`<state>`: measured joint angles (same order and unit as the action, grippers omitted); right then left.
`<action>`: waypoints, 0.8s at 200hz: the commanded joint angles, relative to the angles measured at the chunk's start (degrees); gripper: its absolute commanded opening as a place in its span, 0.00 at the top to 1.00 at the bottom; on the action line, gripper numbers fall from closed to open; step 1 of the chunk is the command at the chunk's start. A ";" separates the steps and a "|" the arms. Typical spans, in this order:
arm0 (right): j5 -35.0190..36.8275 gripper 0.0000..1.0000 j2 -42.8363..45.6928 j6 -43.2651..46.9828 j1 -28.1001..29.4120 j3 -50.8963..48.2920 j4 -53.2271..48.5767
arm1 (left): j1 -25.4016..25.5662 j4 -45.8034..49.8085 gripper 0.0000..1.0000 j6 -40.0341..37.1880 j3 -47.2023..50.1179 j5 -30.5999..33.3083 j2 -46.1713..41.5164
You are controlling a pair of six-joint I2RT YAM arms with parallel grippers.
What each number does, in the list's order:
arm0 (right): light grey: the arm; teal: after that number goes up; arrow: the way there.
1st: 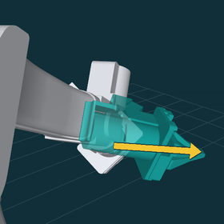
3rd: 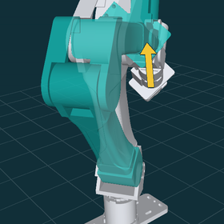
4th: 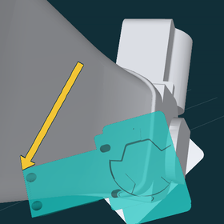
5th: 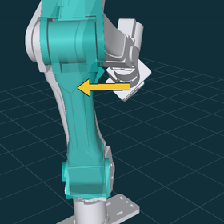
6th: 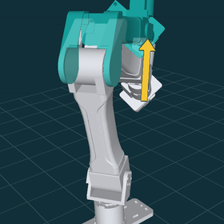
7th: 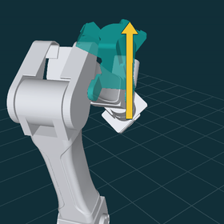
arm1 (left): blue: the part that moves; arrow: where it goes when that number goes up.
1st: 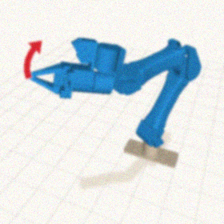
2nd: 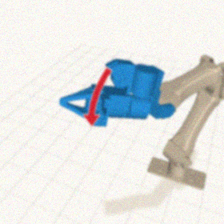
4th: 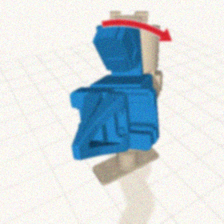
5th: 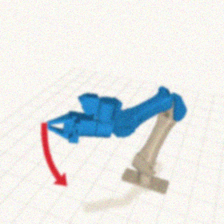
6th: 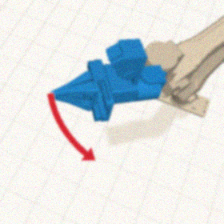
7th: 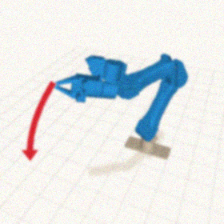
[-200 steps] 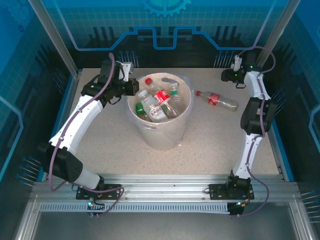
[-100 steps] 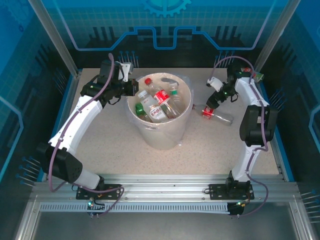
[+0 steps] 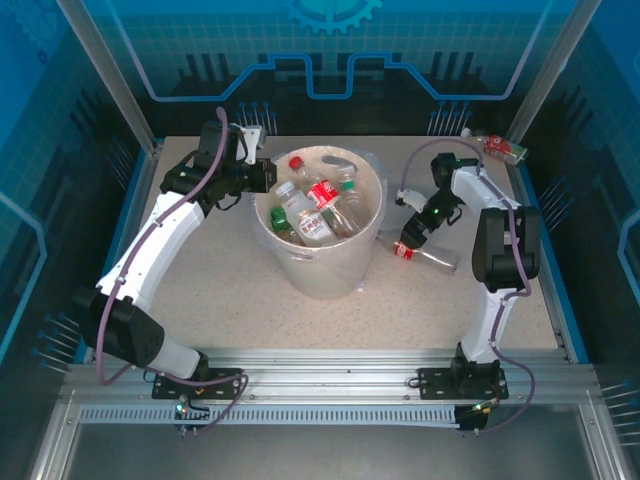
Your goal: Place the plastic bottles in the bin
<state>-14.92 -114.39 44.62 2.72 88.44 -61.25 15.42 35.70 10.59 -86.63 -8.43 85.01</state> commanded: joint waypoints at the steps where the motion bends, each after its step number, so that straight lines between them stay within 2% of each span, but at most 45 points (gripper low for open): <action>1: -2.58 0.04 5.09 -4.38 2.28 -3.96 -0.08 | -0.48 2.85 1.00 3.50 1.05 -3.73 -1.32; 34: 4.65 0.04 5.37 -10.86 5.72 -10.45 4.04 | -0.57 2.79 1.00 3.62 0.98 -3.94 -1.87; 90: 10.63 0.09 2.12 -16.33 7.39 -12.89 8.08 | -0.65 2.80 1.00 3.56 1.16 -3.95 -2.74; 104: 11.99 0.13 2.18 -17.72 7.31 -13.17 9.33 | -0.70 2.62 1.00 3.74 1.20 -4.25 -2.75; 125: 13.73 0.29 2.85 -19.79 7.40 -12.97 10.57 | -0.65 2.60 1.00 4.00 1.20 -4.71 -2.79; 160: 15.80 0.41 3.94 -22.04 7.01 -10.67 10.35 | -0.65 2.55 1.00 3.87 1.22 -4.63 -3.08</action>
<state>-1.91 -111.26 25.32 9.43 75.85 -51.42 15.09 35.83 10.61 -86.08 -8.45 84.25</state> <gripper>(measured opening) 0.629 0.093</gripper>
